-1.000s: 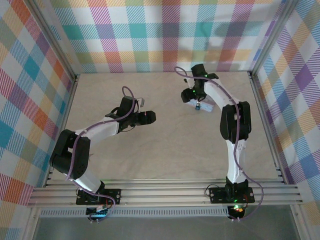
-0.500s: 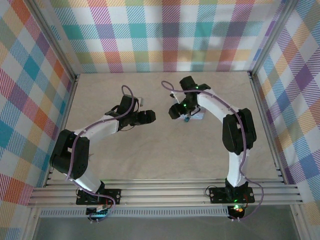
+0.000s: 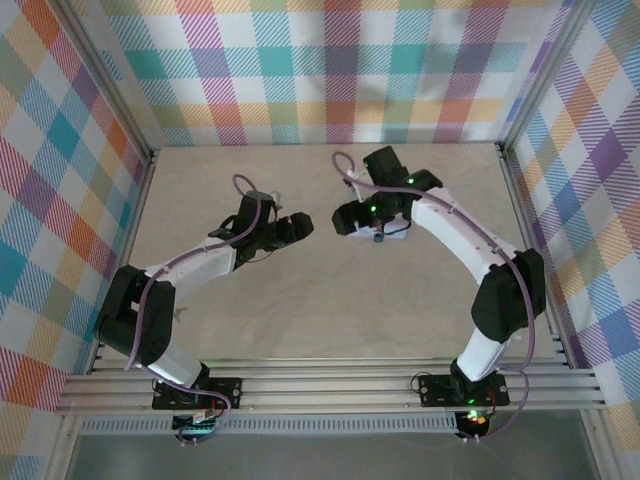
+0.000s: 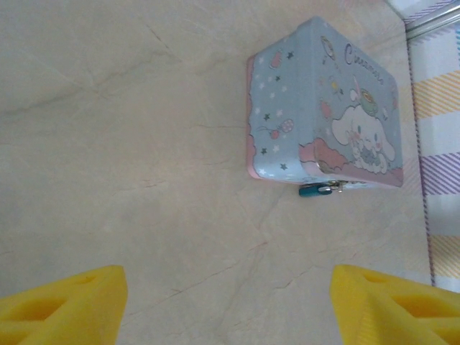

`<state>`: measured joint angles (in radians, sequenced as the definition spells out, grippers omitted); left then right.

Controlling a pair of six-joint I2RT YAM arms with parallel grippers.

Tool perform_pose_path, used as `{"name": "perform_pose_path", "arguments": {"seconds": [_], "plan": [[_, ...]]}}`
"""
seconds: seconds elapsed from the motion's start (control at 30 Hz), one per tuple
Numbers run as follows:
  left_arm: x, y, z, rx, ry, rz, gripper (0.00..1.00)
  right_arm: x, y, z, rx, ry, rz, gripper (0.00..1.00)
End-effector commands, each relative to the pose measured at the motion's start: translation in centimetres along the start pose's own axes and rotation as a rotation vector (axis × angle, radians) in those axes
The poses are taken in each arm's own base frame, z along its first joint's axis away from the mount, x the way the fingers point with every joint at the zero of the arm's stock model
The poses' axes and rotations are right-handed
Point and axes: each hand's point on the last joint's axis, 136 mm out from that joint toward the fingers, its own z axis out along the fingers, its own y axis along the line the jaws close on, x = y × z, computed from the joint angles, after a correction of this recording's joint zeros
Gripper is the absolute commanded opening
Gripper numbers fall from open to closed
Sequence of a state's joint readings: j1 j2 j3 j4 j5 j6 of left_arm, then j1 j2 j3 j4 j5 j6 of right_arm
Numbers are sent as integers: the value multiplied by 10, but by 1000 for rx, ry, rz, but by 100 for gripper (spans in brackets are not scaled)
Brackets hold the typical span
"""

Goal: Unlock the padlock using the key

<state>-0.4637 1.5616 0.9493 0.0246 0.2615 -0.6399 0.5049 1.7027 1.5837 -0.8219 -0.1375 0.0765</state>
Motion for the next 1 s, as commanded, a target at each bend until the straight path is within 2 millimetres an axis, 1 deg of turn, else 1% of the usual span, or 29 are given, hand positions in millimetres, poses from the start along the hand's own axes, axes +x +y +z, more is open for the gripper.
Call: {"name": "perform_pose_path", "arguments": {"seconds": [0.0,0.07,0.13,0.23,0.37,0.43,0.53,0.7,0.73,0.83,0.97], "plan": [[-6,-22,15,62,-26,-10,75,5,-65,-19,211,35,228,83],[-8,-27,24,75,-3,-10,75,6,-91,-23,236,47,363,84],[-11,-32,33,78,23,11,75,5,-109,-23,215,35,476,85],[-15,-37,46,68,66,45,75,5,-127,-18,178,9,574,86],[-21,-44,65,71,112,60,74,13,-150,-14,190,3,632,87],[-22,-42,75,78,143,50,74,19,-162,-8,185,9,670,87],[-28,-46,90,134,186,15,70,22,-173,5,160,12,706,86],[-38,-54,115,170,210,19,67,21,-187,28,167,21,717,86],[-38,-54,122,171,219,12,67,21,-189,33,168,25,718,85],[-41,-56,137,185,236,-7,64,23,-192,46,159,46,720,84],[-39,-56,151,195,248,-24,59,27,-191,63,114,70,711,82]]}}
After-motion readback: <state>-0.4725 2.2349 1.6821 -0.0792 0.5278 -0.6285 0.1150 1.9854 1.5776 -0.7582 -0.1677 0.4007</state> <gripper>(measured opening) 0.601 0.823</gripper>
